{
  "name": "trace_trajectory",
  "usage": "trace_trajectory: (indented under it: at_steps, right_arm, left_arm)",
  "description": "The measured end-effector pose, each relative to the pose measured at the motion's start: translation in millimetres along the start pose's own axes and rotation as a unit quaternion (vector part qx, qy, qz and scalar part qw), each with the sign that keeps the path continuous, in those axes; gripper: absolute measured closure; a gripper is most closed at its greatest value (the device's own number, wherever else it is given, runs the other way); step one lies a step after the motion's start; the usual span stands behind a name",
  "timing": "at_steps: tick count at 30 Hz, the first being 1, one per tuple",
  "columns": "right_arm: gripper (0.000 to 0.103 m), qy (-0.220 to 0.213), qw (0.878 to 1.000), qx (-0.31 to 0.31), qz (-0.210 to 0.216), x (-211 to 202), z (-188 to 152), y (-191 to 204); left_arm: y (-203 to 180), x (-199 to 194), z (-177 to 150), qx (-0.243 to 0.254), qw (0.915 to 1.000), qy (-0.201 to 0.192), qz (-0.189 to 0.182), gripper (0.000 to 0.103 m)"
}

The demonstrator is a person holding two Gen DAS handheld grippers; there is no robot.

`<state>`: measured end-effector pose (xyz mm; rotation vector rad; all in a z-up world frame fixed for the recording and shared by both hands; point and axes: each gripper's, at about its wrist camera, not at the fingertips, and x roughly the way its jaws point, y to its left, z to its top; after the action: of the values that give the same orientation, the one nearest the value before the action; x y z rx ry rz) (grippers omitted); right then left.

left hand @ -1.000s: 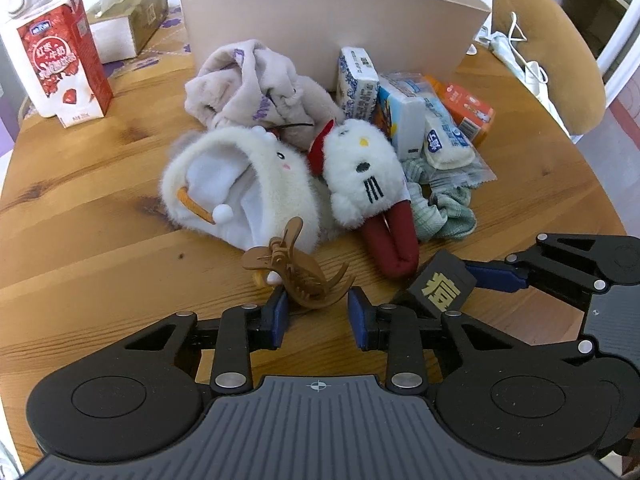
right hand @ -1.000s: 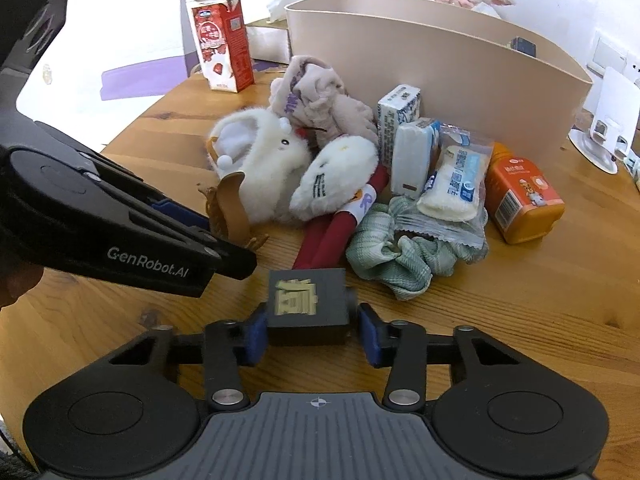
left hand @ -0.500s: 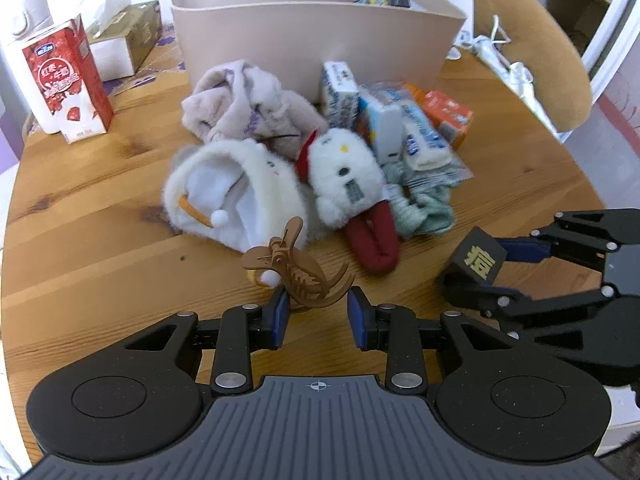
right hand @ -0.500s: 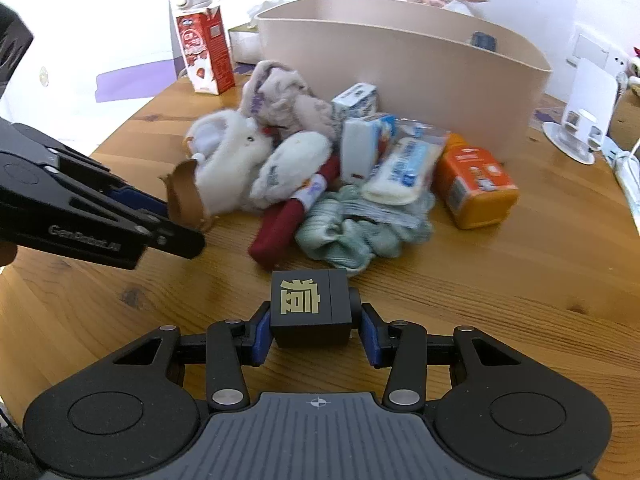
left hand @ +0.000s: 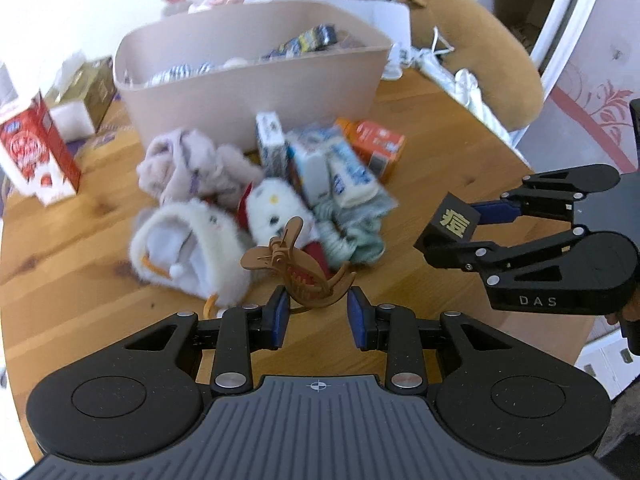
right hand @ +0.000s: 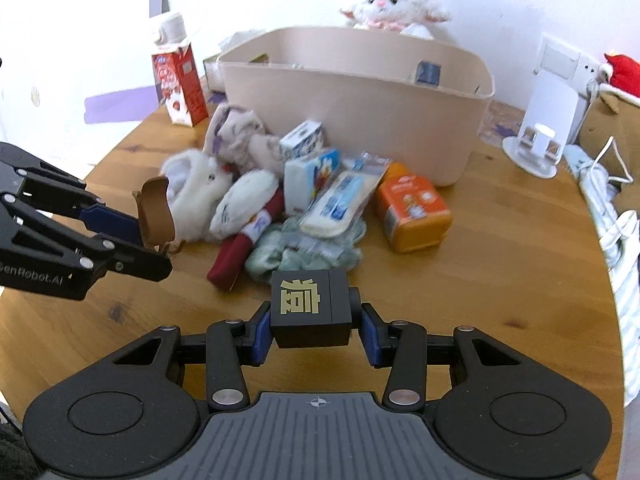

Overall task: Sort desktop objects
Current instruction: 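Lift the clip and black box and carry both over the basket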

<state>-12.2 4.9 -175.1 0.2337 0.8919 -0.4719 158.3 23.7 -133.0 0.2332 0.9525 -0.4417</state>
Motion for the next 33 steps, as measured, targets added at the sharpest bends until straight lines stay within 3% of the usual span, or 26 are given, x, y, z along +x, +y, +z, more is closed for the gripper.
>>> trace_trajectory:
  at_steps: [14, 33]
  right_arm:
    - [0.060, -0.060, 0.998, 0.002, -0.030, -35.0, 38.6, -32.5]
    - [0.060, -0.132, 0.987, -0.059, -0.067, -48.6, 106.1, -71.7]
  left_arm:
    - [0.0, -22.0, 41.1, 0.000, 0.9986, -0.052, 0.001, 0.072]
    - [19.1, -39.0, 115.3, 0.037, 0.9882, -0.138, 0.056, 0.071]
